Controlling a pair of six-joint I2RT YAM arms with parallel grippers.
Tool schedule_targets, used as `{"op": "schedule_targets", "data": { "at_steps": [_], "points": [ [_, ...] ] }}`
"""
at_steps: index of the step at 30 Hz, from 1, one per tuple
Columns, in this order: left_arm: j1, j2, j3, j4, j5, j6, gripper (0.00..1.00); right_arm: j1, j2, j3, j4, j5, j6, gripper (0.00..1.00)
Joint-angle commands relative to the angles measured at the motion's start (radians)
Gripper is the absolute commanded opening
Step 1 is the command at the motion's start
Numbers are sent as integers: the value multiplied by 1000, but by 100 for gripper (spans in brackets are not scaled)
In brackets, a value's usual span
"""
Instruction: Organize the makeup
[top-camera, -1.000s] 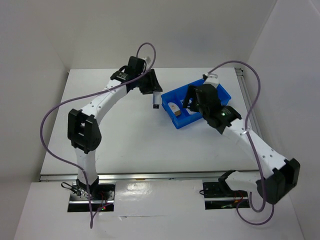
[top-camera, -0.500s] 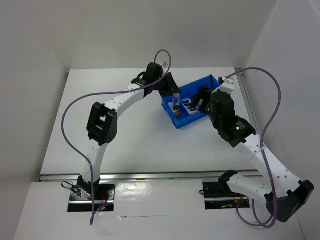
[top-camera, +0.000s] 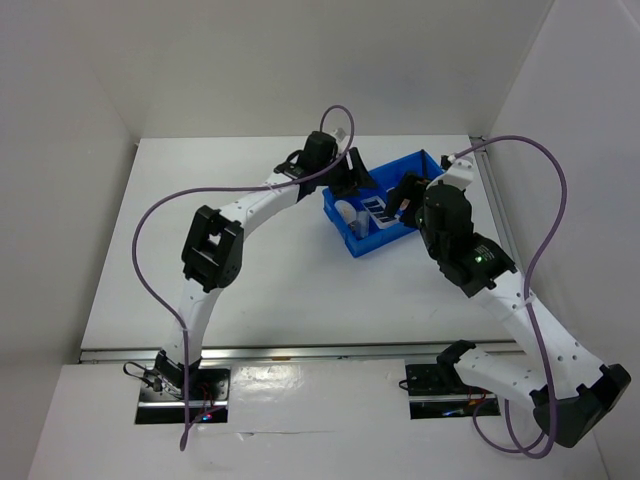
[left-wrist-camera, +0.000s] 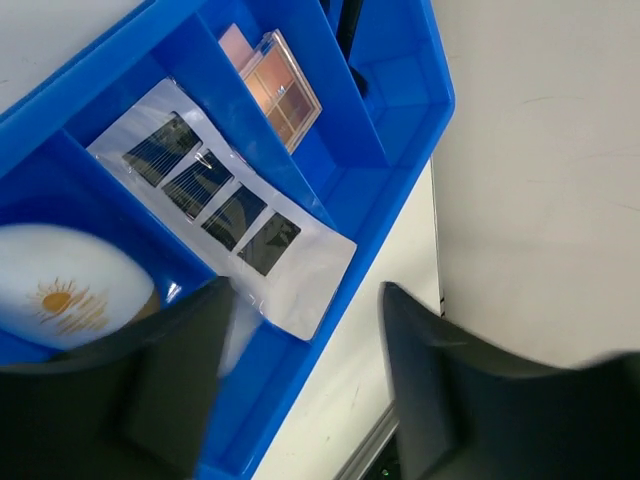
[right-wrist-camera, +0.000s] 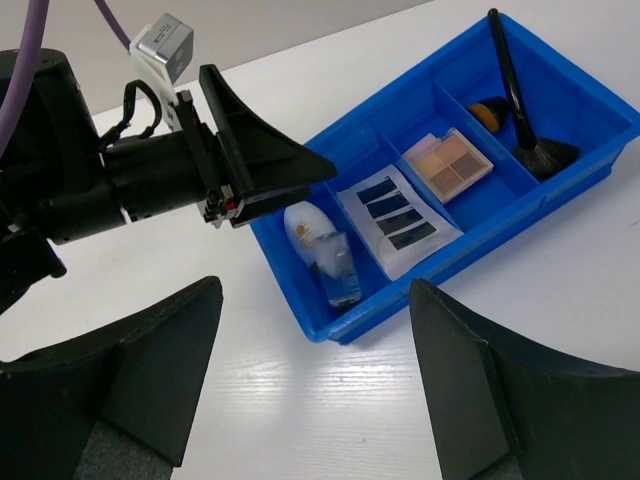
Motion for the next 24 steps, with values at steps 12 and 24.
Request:
{"op": "schedule_targets", "data": {
  "at_steps": [12,24],
  "points": [
    [1,-199,53,-93,-56,150,88,-3,154,112,-160,56,33,99],
    [245,-753,-405,-440,-467,295,100,-23,314,166,-303,80,256,99]
  ]
}}
